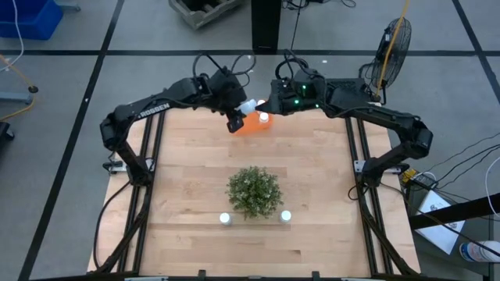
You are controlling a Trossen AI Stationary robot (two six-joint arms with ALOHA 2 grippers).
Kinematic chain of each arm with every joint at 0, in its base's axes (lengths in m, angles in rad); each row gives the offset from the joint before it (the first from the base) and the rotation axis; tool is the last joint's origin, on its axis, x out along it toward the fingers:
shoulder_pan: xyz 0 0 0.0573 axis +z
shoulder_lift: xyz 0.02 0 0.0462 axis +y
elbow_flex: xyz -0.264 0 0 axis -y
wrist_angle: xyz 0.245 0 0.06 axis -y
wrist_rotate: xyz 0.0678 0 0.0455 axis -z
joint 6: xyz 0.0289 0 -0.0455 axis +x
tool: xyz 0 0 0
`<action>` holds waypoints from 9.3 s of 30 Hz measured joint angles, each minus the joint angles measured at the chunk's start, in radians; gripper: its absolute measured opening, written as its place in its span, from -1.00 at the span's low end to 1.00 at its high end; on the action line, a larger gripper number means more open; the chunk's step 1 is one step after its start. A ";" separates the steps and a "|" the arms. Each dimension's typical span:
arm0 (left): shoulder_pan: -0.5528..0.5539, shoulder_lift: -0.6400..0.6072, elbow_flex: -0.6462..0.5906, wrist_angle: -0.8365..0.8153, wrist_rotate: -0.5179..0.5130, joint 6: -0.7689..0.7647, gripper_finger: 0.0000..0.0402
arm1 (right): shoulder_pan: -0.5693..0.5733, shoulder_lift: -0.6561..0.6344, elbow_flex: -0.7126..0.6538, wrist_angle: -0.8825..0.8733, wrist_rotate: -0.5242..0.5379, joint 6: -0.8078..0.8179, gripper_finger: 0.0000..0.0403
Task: Pick and place pill bottles into a basket
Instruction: Put the top white pill bottle into the orange bin, then put the left white pill bottle into the orange bin
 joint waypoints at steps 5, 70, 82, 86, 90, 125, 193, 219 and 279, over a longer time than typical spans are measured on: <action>-0.040 0.000 0.000 0.008 0.000 0.003 -0.09 | -0.001 0.011 0.001 0.013 0.011 0.000 0.72; -0.025 -0.053 -0.060 -0.179 -0.166 -0.110 0.93 | -0.096 0.096 0.000 0.088 0.073 -0.180 -0.29; 0.020 -0.192 -0.288 -0.158 -0.108 -0.199 0.94 | -0.096 0.321 0.131 -0.036 0.101 -0.425 -0.29; 0.032 -0.233 -0.358 -0.125 -0.078 -0.240 0.94 | -0.092 0.430 0.298 -0.198 0.166 -0.568 -0.29; 0.033 -0.263 -0.395 -0.099 -0.059 -0.267 0.94 | -0.084 0.548 0.482 -0.396 0.263 -0.706 -0.29; 0.030 -0.263 -0.396 -0.041 -0.059 -0.236 0.94 | -0.052 0.750 0.588 -0.547 0.360 -0.801 -0.29; -0.276 -0.262 -0.396 -0.148 -0.037 -0.300 0.94 | -0.011 0.404 0.587 -0.546 0.233 -0.572 0.24; -0.717 -0.105 -0.396 -0.158 -0.007 -0.734 0.94 | 0.056 0.095 0.587 -0.371 0.287 -0.463 0.24; -0.866 0.122 -0.396 0.109 -0.072 -0.744 -0.10 | 0.132 0.080 0.587 -0.382 0.150 -0.505 0.23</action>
